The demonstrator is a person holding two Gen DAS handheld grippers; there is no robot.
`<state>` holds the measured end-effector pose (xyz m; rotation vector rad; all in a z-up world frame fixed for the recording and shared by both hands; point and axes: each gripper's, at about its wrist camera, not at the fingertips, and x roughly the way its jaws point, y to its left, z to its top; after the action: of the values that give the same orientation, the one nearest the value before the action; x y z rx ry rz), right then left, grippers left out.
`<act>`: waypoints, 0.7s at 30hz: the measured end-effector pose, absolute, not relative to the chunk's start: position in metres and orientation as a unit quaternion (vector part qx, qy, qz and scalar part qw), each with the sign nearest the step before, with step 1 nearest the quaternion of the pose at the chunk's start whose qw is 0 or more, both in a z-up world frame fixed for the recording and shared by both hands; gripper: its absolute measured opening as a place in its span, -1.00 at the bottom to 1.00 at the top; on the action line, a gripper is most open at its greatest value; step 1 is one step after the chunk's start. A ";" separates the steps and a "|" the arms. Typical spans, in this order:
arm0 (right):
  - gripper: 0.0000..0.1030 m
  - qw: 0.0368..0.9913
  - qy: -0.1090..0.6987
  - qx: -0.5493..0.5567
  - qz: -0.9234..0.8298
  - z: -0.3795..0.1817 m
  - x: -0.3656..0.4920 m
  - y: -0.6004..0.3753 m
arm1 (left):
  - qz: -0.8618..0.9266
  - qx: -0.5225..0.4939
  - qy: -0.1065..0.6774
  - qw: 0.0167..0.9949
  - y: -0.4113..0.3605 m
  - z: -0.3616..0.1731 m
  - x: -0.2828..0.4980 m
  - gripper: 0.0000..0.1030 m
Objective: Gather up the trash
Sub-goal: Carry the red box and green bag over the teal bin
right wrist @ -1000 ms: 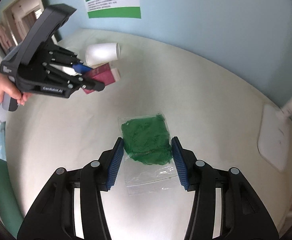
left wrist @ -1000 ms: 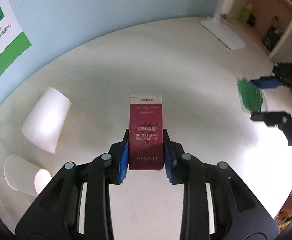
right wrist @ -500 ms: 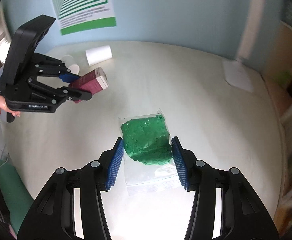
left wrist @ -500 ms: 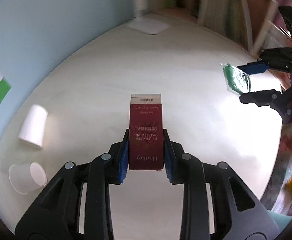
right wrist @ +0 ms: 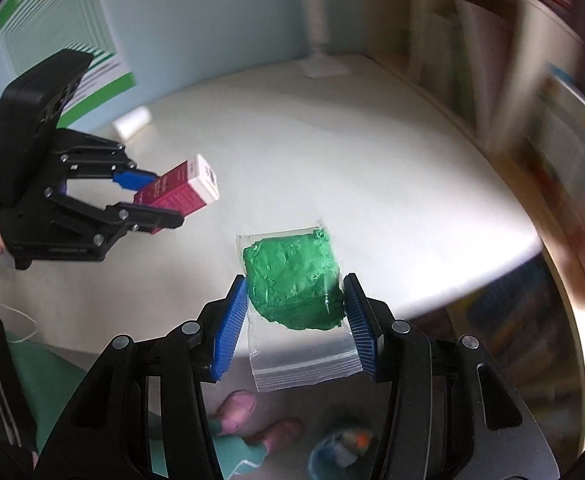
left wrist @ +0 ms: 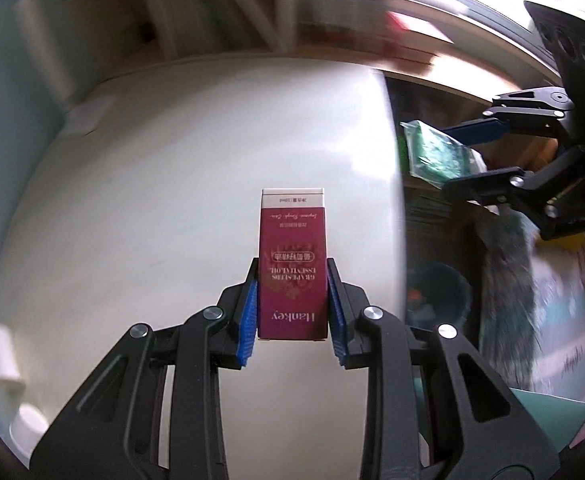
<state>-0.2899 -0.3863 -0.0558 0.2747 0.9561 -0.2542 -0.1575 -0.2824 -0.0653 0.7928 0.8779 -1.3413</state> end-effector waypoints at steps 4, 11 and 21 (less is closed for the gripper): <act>-0.03 0.857 0.453 0.166 -0.180 -0.060 -0.359 -0.388 | -0.631 0.371 0.365 0.575 -0.309 -0.069 -0.222 -0.47; -0.03 0.829 0.450 0.225 -0.245 -0.074 -0.473 -0.388 | -0.681 0.408 0.346 0.499 -0.344 -0.084 -0.329 -0.47; -0.03 0.785 0.452 0.328 -0.267 -0.137 -0.586 -0.392 | -0.679 0.473 0.363 0.428 -0.365 -0.143 -0.444 -0.46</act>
<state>-0.5860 -0.3916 -0.1370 0.7076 0.9755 -0.5763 -0.4435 -0.3655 -0.1434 1.1803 0.9057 -1.6966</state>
